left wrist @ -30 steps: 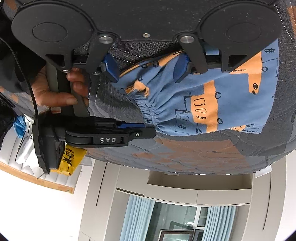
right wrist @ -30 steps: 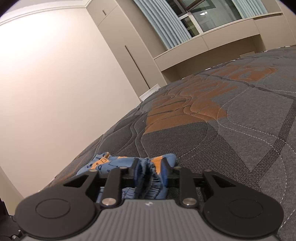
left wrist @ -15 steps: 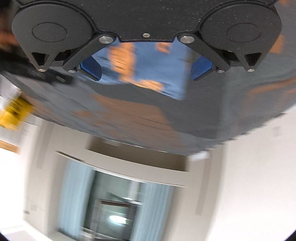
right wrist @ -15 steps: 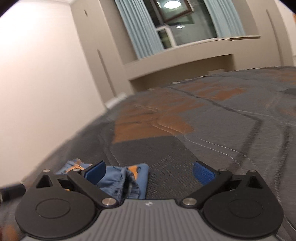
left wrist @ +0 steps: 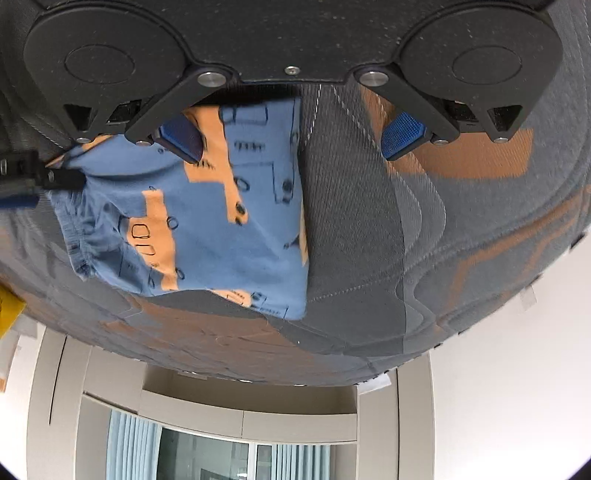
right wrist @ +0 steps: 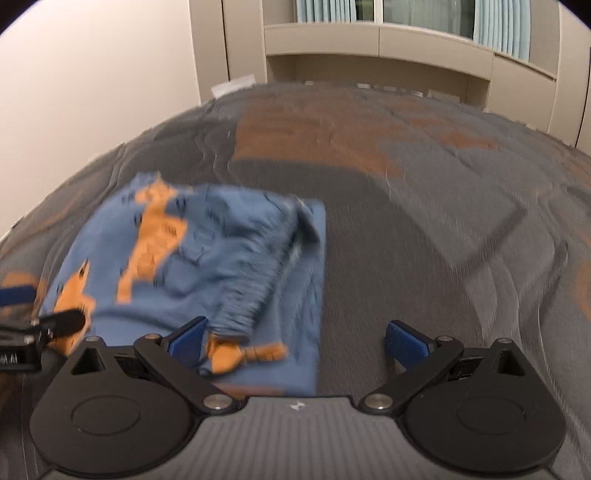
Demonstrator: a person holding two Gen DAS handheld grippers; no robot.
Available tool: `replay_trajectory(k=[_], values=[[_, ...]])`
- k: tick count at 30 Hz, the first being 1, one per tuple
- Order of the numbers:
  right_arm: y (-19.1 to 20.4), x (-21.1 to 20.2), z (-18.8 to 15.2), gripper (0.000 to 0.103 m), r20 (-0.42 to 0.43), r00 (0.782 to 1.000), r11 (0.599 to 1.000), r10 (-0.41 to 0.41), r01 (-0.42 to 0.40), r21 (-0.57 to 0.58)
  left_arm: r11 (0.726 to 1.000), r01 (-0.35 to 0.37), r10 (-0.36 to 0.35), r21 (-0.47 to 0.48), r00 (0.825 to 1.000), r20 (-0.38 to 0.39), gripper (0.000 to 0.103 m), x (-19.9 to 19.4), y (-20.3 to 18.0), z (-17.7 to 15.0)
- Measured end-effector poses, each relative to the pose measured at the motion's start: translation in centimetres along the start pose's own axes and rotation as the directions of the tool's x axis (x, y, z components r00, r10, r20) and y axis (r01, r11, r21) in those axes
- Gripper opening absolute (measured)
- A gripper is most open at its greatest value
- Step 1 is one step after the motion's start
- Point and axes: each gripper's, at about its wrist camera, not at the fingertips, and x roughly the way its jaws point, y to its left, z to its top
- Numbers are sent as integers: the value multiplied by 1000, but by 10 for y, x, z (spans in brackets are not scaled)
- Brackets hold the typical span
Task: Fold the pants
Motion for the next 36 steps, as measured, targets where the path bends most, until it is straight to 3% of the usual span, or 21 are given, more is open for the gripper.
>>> replay_trajectory(k=[3,6,9,13,16,19,21,25,27,31,36], values=[[-6,-9,-17,103,5,1000,1000,18,-18,5,999,33,-34,-25,999,-26,102,-4,11,-7],[-5,-14,-24,103,11,1000,1000,15,-15,-9,999,29,-28,34,999,-26,102,-12,8,-13],[-8,-24,-25,103,54,997,999,49,-48,-22,998,42,-43,45,999,14,102,-28,8,-13],[-18,-41,-10,103,200,977,997,75,-77,-1,999,39,-37,-14,994,107,102,-32,13,10],[-21,-32,19,103,246,964,994,102,-105,2,997,16,-6,-73,991,134,102,-19,15,33],[-19,-8,52,103,204,965,985,165,-170,6,991,-15,33,-133,991,129,102,3,18,57],[-12,7,66,103,170,967,982,189,-189,-16,992,13,5,-126,991,137,102,17,17,74],[-5,21,57,103,128,989,995,79,-71,-69,1000,24,-24,-1,999,41,102,63,8,99],[-14,26,48,103,133,991,998,6,3,-64,999,-15,14,45,1000,21,103,83,4,97],[-48,32,36,103,126,989,993,83,-93,72,1000,-17,16,19,999,40,103,96,7,90],[-55,29,35,103,148,983,989,112,-125,81,1000,-4,5,-22,998,59,102,91,14,87]])
